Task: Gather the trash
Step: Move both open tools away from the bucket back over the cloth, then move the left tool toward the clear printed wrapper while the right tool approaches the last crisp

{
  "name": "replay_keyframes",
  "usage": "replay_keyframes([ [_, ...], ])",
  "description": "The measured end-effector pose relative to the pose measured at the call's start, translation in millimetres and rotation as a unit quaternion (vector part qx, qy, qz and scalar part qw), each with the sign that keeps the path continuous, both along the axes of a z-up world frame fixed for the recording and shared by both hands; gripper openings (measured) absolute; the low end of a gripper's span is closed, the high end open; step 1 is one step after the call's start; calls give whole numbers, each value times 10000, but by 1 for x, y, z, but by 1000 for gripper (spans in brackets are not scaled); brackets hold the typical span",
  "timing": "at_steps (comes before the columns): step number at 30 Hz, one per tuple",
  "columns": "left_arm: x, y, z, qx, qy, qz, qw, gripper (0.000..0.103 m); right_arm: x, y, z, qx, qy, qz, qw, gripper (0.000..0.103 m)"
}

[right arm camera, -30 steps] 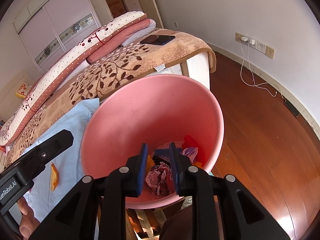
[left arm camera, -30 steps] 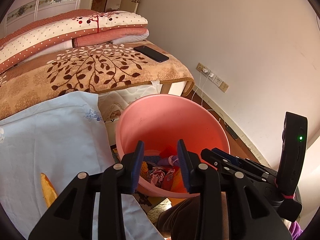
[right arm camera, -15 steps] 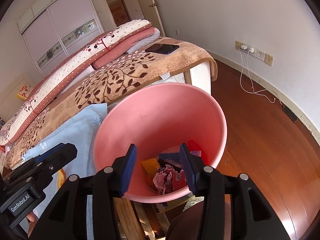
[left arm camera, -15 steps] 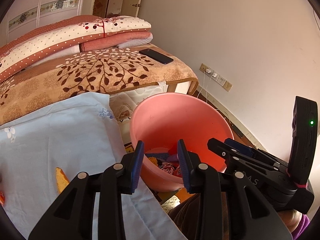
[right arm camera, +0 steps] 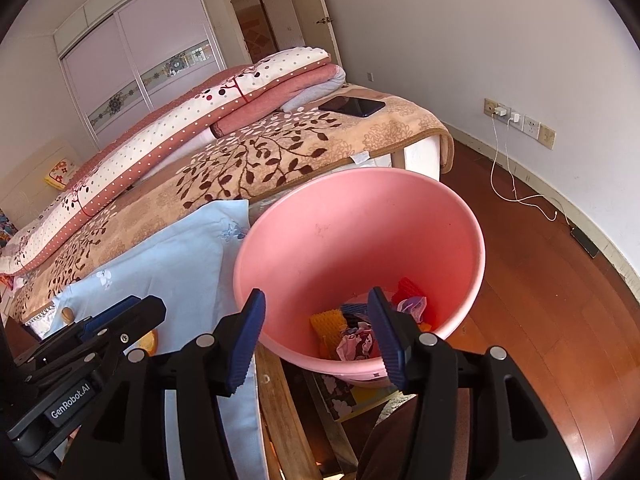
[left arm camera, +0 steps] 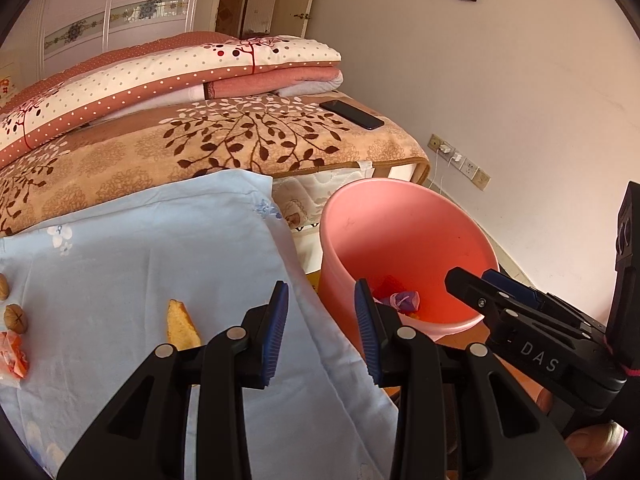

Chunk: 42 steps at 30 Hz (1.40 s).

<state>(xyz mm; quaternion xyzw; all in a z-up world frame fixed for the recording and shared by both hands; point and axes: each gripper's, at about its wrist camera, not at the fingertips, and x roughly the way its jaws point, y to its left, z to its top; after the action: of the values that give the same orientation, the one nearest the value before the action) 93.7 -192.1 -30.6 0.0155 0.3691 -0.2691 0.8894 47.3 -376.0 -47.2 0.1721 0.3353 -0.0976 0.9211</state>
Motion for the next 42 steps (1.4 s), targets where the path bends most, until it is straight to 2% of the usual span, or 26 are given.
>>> replay_keyframes([
  [7, -6, 14, -11, 4, -7, 332, 9994, 35, -13, 18, -12, 40, -131, 33, 9999, 53],
  [16, -20, 21, -24, 158, 3, 509, 9986, 35, -27, 33, -20, -65, -306, 406, 9987, 53],
  [25, -27, 20, -29, 176, -6, 495, 9986, 35, -34, 33, -26, 64, -218, 648, 9976, 54],
  [35, -34, 18, -28, -59, 158, 465, 9988, 35, -43, 33, -27, 61, -88, 784, 9969, 55],
  [42, -44, 20, -23, 13, 49, 314, 9995, 35, -54, 39, -16, -50, -248, 690, 9973, 65],
])
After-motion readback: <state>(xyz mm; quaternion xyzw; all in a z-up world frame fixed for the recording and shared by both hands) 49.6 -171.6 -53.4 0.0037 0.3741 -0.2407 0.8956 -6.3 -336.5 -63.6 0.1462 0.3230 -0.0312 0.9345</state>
